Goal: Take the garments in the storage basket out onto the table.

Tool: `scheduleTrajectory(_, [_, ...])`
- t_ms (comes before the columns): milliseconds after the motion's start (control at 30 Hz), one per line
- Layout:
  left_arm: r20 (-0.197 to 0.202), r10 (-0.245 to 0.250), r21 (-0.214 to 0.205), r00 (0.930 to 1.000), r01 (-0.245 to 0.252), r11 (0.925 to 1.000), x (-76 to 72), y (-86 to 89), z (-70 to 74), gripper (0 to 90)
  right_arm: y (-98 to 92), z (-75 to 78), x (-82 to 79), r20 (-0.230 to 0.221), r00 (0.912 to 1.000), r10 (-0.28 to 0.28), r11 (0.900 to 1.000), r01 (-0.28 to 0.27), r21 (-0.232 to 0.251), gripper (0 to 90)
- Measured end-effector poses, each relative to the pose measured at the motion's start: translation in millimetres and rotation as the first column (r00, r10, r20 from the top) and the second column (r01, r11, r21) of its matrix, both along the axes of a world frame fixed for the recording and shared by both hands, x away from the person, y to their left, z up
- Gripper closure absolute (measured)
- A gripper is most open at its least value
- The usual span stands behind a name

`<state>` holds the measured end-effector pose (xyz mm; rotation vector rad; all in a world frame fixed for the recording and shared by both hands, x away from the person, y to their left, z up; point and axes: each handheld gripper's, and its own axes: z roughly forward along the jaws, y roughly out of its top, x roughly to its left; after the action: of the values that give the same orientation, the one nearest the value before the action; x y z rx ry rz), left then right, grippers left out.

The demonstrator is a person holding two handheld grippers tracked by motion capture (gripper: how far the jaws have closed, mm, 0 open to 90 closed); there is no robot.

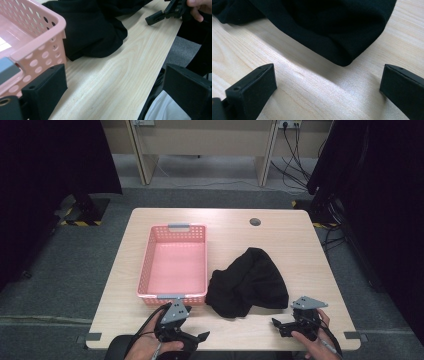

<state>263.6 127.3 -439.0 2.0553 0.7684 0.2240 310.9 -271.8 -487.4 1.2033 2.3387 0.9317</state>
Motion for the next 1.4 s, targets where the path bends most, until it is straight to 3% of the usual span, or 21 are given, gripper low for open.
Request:
scheduleTrajectory(467, [0.004, 0.010, 0.003, 0.9999, -0.010, 0.9999, -9.6, 3.1, -5.4, 4.8, 0.0, 0.0, 0.0, 0.000, 1.0000, 0.000, 1.0000, 0.000, 0.001, 0.8])
scheduleTrajectory(733, [0.005, 0.037, 0.033, 0.9993, -0.037, 0.9988, -9.9, 7.9, -13.2, 4.8, 0.1, -0.1, 0.0, 0.001, 1.0000, -0.001, 1.0000, 0.001, 0.002, 0.8])
scheduleTrajectory(1400, [-0.010, 0.072, 0.023, 0.9974, -0.071, 0.9972, -13.5, 18.0, -21.0, 4.8, 0.0, -0.1, 0.1, 0.001, 1.0000, -0.001, 1.0000, 0.001, 0.001, 0.8])
